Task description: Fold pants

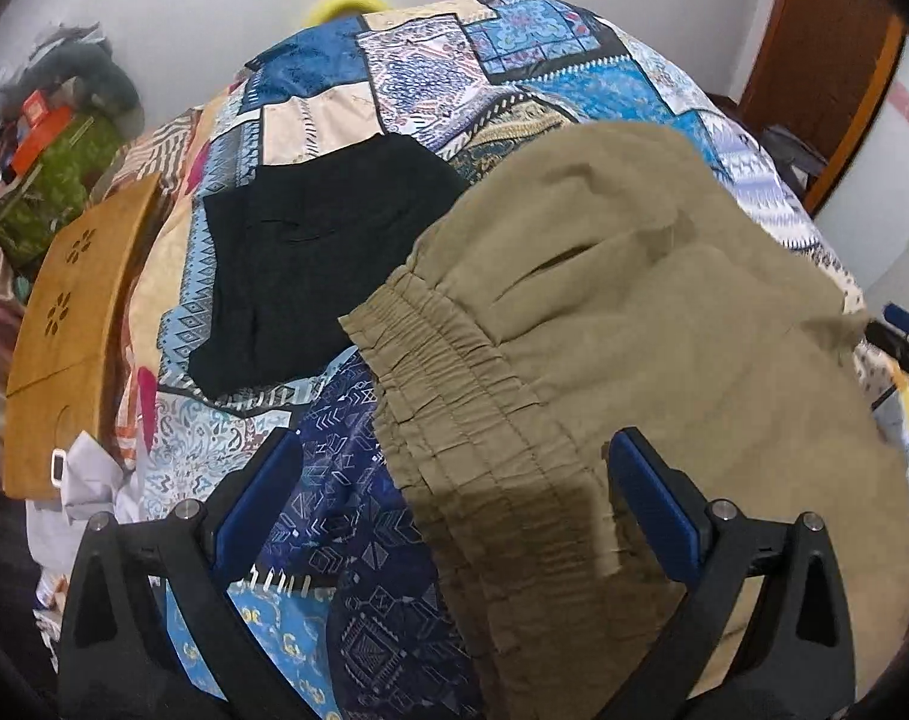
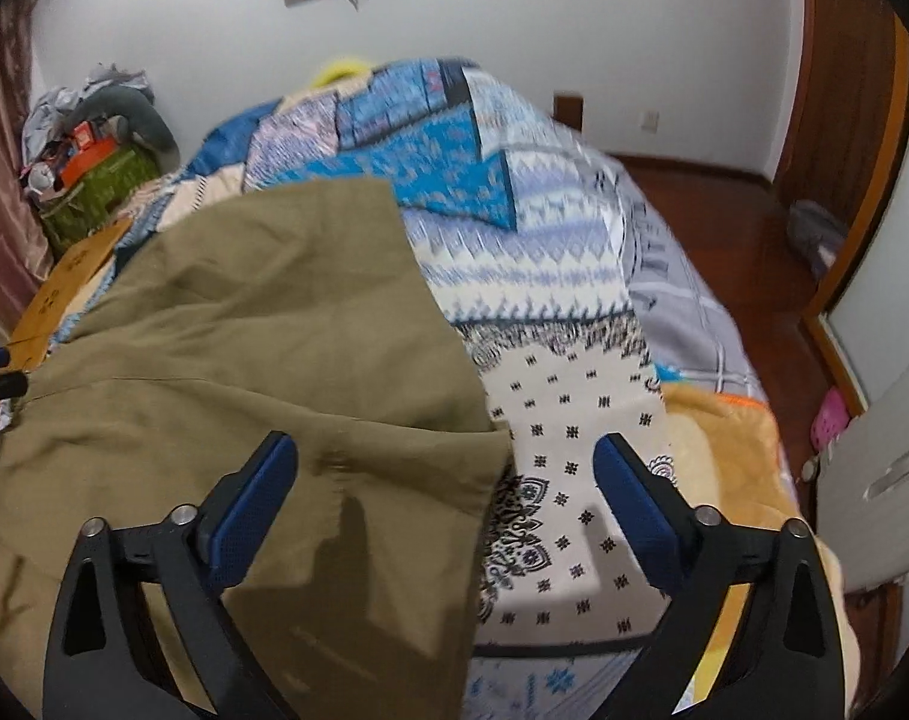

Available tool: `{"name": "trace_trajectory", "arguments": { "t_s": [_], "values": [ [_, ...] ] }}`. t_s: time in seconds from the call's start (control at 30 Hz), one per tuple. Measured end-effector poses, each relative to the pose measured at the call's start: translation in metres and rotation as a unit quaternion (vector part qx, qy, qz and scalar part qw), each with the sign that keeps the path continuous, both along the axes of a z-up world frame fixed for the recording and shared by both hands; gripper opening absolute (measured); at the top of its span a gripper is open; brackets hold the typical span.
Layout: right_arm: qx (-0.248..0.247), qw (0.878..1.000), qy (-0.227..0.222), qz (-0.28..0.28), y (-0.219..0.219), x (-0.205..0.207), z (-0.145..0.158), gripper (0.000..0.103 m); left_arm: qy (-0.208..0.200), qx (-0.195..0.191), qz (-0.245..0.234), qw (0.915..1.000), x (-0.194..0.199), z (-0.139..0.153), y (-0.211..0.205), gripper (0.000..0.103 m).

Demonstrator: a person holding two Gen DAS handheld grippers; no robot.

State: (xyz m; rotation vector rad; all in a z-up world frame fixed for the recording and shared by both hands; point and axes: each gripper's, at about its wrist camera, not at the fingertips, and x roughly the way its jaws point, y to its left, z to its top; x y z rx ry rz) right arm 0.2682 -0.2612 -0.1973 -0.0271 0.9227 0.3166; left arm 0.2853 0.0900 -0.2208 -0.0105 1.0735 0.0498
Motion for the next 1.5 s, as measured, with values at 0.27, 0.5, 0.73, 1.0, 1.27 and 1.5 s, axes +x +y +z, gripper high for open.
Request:
{"name": "trace_trajectory", "arguments": {
  "t_s": [0.27,0.5,0.73,1.0,1.27,1.5],
  "values": [
    [0.067,0.996,0.063,0.008,-0.004,0.016,-0.026,0.057,0.011,-0.040,0.000,0.9991,0.002,-0.011,0.010,0.101],
    [0.068,0.995,0.074,0.014,-0.001,0.019,-0.033,0.032,0.035,-0.118,-0.008,0.9924,-0.004,-0.006,0.012,0.082],
    [0.033,0.997,0.060,0.027,0.009,0.022,-0.031,0.021,0.042,-0.095,-0.015,0.9945,-0.009,-0.016,0.009,0.083],
    [-0.014,0.998,0.050,0.035,0.025,0.024,-0.029,0.015,0.019,-0.002,-0.008,0.9998,-0.007,-0.015,0.007,0.083],
    [-0.032,0.997,0.057,0.050,0.023,0.022,-0.023,0.016,0.028,-0.014,-0.017,0.9994,-0.001,-0.019,0.019,0.091],
    [-0.046,0.998,0.034,-0.019,-0.015,0.022,-0.004,0.010,0.029,-0.028,-0.017,0.9990,-0.005,-0.019,0.025,0.090]
  ]
}}
